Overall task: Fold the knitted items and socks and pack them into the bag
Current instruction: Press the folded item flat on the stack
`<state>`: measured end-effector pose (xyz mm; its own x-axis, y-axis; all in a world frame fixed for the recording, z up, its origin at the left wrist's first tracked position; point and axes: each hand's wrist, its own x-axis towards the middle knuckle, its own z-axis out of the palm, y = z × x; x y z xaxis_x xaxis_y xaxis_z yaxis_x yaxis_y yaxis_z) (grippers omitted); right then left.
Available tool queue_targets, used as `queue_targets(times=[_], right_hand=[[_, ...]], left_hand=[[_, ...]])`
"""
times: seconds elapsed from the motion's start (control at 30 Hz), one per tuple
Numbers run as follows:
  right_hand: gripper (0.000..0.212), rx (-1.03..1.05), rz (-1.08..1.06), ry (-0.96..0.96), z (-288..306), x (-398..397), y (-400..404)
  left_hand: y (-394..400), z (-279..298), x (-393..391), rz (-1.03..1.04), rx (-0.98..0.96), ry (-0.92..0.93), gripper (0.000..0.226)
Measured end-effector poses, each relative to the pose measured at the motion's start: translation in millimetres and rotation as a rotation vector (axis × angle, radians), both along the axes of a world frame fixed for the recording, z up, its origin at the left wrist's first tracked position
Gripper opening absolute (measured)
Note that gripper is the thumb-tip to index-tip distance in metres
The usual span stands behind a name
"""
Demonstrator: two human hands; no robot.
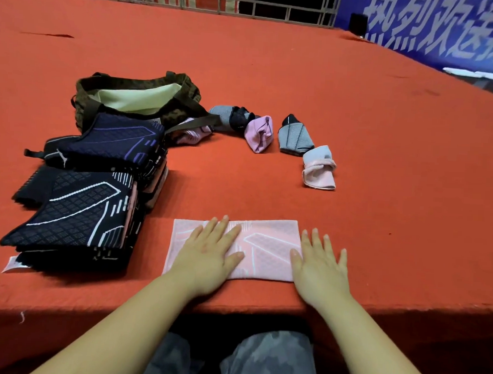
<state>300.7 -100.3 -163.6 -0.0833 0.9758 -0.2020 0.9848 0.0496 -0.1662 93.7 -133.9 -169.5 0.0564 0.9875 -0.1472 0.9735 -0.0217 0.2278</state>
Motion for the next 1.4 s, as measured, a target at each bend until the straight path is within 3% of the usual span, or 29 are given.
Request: queue_targets(times=[0.1,0.2,0.33,0.47,0.6,0.77,0.93,1.13,1.27,1.4], right_hand=[[0.057,0.047,-0.068,0.061,4.1,3.6,0.2],[0.06,0.147,-0.131,0.134,5.7,0.4,-8.8],[0.045,0.142,-0.242,0.132,14.5,-5.8,-17.8],[0.033,0.017,-0.177,0.092,26.3,-10.9,-12.7],[0.017,0.034,-0.21,0.608,33.6,-8.5,-11.6],[0.03,0.113,-0.306,0.784,27.4,4.2,-18.0],[0.036,0.155,-0.329,0.78,15.2,19.0,-26.3],[0.005,-0.043,-0.325,0.875,20.1,31.2,-23.2],[0.006,-0.028,-0.248,0.746,26.9,35.0,-23.7],[0.023,0.043,-0.254,0.568,30.8,30.6,-26.2]], left_hand=[[-11.0,0.3,-10.2,0.135,0.125,-0.023,0.092],[-28.1,7.0,-21.8,0.382,0.292,-0.069,0.055],[-41.7,19.8,-28.8,0.605,0.087,-0.191,0.069],[-37.3,27.1,-37.7,0.675,-0.02,-0.339,0.066],[-37.6,32.3,-37.3,0.666,0.079,-0.448,0.057],[-47.1,24.0,-37.2,0.667,0.191,-0.486,0.04],[-54.9,14.9,-36.1,0.61,0.26,-0.445,0.029],[-52.3,16.0,-40.8,0.616,0.222,-0.455,0.022],[-52.2,16.0,-42.0,0.624,0.197,-0.467,0.02],[-52.6,20.5,-42.1,0.626,0.144,-0.463,0.011]])
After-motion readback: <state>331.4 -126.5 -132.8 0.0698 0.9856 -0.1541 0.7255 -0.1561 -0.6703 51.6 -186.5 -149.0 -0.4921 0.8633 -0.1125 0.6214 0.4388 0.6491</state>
